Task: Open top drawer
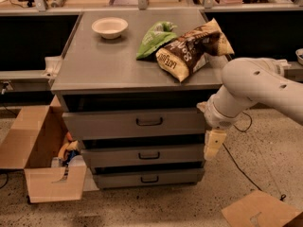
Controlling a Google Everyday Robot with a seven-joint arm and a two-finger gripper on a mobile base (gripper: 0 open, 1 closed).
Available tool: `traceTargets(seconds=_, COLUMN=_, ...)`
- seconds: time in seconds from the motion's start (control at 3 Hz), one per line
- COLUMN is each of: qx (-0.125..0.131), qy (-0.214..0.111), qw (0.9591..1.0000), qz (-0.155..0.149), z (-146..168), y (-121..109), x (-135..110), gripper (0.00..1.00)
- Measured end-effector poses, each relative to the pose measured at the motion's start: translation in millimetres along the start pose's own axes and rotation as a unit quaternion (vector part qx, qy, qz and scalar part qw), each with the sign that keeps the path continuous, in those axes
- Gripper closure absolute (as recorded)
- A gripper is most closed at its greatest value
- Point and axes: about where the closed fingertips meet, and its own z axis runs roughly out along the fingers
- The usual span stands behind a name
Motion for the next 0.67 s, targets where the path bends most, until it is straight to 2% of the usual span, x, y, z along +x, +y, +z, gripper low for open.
traceTargets(seconds=0.33, qx=0.000, qy=-0.002, qw=1.0000, qz=-0.003, z=0.4, y=-0.7, x=0.5, gripper=0.00)
traceTargets(seconds=0.67, qx=0.004, qy=-0.018, qw=0.9995, qz=-0.025, z=4.5, y=-7.3, x=4.4, gripper=0.00)
